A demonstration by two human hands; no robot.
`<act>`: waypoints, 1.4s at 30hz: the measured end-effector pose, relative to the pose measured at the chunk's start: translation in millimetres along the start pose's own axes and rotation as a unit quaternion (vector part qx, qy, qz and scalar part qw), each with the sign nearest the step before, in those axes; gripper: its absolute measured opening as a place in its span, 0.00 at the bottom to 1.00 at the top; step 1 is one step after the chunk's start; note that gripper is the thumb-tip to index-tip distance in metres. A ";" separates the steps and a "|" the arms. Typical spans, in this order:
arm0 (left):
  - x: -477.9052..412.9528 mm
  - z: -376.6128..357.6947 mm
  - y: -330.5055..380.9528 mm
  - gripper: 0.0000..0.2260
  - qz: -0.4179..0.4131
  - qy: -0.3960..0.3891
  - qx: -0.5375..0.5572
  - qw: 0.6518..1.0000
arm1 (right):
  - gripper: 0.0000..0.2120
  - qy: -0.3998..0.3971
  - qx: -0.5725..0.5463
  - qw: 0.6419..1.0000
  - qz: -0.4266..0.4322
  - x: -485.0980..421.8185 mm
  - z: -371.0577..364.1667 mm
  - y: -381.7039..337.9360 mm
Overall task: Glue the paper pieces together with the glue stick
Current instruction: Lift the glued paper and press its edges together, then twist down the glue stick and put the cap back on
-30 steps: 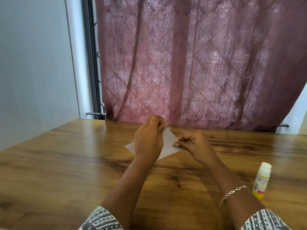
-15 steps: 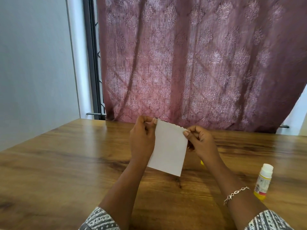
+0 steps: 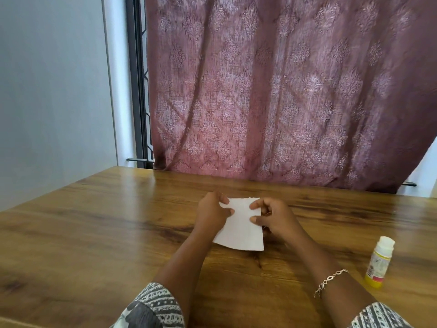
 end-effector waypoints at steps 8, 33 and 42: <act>-0.8 -19.6 -12.2 0.25 0.024 -0.153 -0.284 0.946 | 0.23 -0.048 0.172 0.984 -0.028 -6.8 -10.7 15.0; 4.2 -18.3 15.3 0.20 -0.140 -0.041 -0.312 0.939 | 0.14 0.029 0.298 0.943 0.146 88.8 28.0 -62.9; 6.8 -27.2 20.3 0.19 -0.168 -0.049 -0.273 0.946 | 0.26 0.150 0.079 0.981 0.093 194.5 126.0 -4.3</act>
Point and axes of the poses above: each hand's wrist, its own x-axis away from the middle knuckle, its own z-axis out of the back of the hand, y = z × x, the point moved 6 cm from there along -x, towards the middle knuckle, and after that the axes turned 5 degrees about -y, right-handed, at the moved point
